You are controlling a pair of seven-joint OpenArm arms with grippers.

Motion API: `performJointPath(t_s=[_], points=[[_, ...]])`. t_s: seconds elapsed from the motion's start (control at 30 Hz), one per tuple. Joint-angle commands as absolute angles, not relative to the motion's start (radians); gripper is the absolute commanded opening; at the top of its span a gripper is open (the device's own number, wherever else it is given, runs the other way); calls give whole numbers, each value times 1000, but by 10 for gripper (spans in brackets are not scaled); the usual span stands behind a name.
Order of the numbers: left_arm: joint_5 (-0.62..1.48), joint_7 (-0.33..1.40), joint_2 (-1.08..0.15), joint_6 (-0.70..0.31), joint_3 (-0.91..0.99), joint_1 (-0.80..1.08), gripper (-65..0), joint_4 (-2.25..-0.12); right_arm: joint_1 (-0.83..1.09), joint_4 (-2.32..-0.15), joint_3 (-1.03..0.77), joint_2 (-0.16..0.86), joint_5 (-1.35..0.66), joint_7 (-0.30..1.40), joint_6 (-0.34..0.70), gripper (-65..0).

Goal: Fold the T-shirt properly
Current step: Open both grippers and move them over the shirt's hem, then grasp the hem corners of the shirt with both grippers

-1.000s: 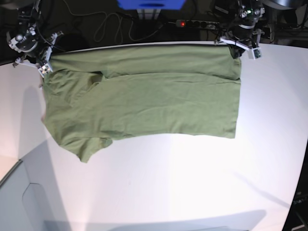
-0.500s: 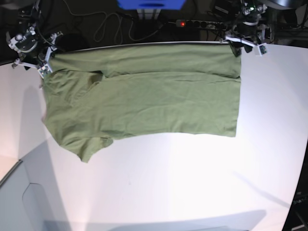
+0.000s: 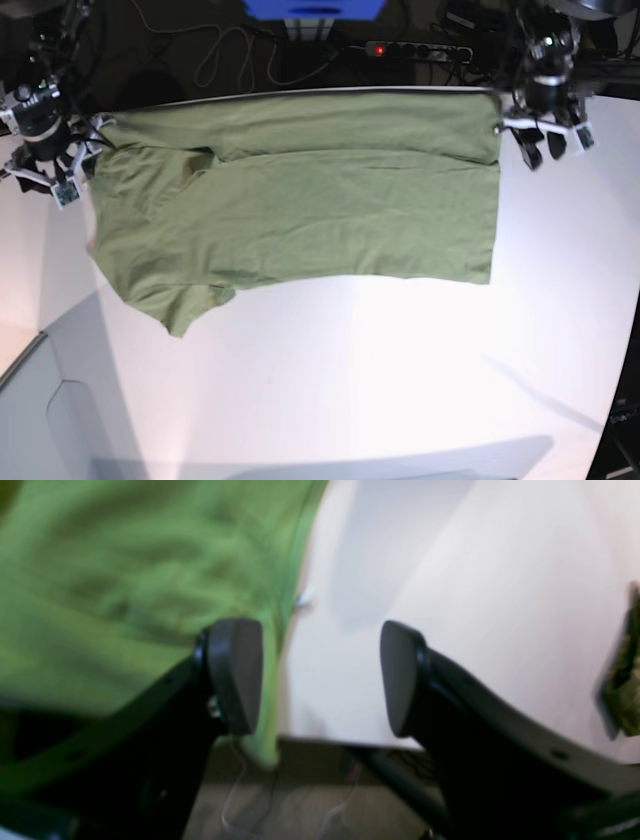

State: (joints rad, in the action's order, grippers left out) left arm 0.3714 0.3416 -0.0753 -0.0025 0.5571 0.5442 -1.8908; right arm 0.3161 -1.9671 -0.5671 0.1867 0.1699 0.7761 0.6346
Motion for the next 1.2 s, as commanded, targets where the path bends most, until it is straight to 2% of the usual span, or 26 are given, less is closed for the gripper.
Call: performJointPath(t_s=[0.0, 0.27, 0.43, 0.7, 0.93, 1.17], points=[[369, 317, -84, 1, 562, 518, -382, -1903, 280, -1983, -552, 191, 157, 754, 650, -296], [358, 318, -88, 2, 552, 265, -382, -1802, 102, -1868, -423, 186, 159, 754, 650, -291], [231, 317, -130, -1, 501, 59, -381, -1601, 39, -1785, -421, 189, 159, 754, 650, -291], [217, 309, -194, -1, 364, -199, -381, -1276, 38, -1771, -394, 189, 159, 751, 648, -291], [217, 306, -205, -1, 272, -289, -381, -1104, 39, -1771, -394, 191, 159, 753, 648, -291], [217, 306, -206, -1, 252, -288, -381, -1084, 39, -1771, -394, 191, 159, 753, 648, -291]])
